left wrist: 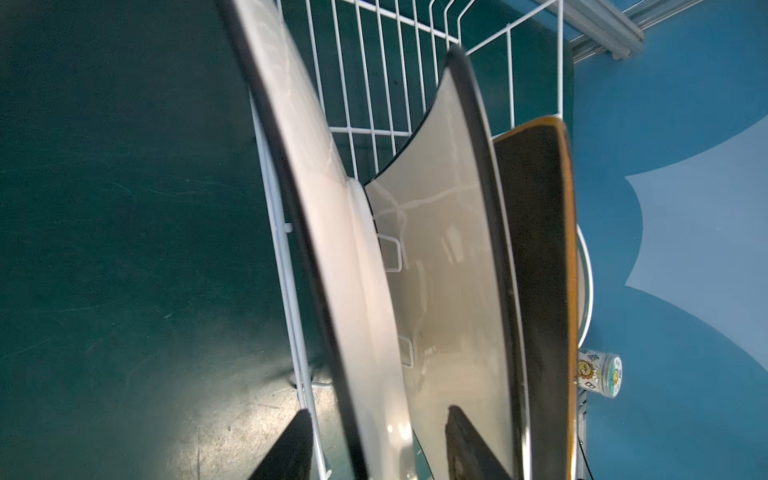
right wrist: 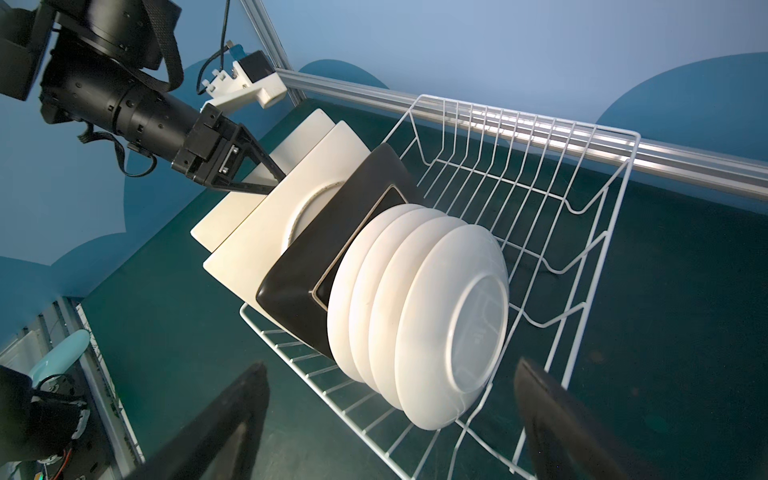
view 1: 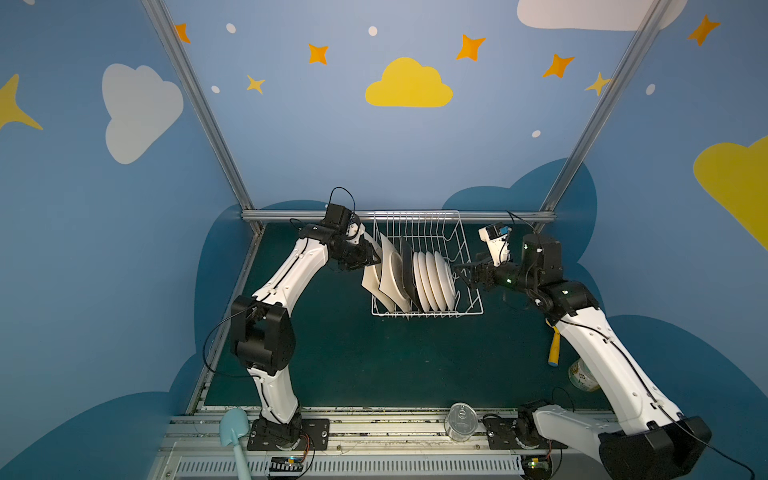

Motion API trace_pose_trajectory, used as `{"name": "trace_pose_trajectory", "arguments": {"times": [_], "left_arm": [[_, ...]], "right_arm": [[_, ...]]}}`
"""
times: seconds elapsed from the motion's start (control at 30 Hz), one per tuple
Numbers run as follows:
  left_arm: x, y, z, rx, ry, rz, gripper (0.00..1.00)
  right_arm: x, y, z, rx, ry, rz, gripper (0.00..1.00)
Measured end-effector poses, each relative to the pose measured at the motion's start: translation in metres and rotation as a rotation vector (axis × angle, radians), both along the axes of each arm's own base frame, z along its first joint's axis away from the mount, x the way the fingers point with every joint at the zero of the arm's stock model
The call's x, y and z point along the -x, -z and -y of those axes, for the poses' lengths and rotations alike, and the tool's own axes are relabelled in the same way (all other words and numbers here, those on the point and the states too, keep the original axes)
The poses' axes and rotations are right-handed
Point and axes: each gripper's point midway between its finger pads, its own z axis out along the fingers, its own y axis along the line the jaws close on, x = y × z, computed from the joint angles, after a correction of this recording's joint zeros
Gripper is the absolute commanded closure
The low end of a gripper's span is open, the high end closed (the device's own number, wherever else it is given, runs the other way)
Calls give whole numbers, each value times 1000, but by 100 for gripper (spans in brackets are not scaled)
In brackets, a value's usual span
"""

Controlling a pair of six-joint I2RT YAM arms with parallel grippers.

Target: Unload the plates from the dish rack

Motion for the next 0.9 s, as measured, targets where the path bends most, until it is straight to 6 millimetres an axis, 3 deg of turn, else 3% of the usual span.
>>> {"name": "trace_pose_trajectory", "arguments": {"times": [0.27,0.57,0.9], "left_arm": [[1,14,7,-81,3,-24,55],[0,16,3,-100,-25,-35,71],[1,13,7,-60,-49,-41,81]], "right_arm": [[-2,2,2,18,10,9,8],[-1,6,2,24,9,4,8],[-1,6,2,23,7,6,8]]}}
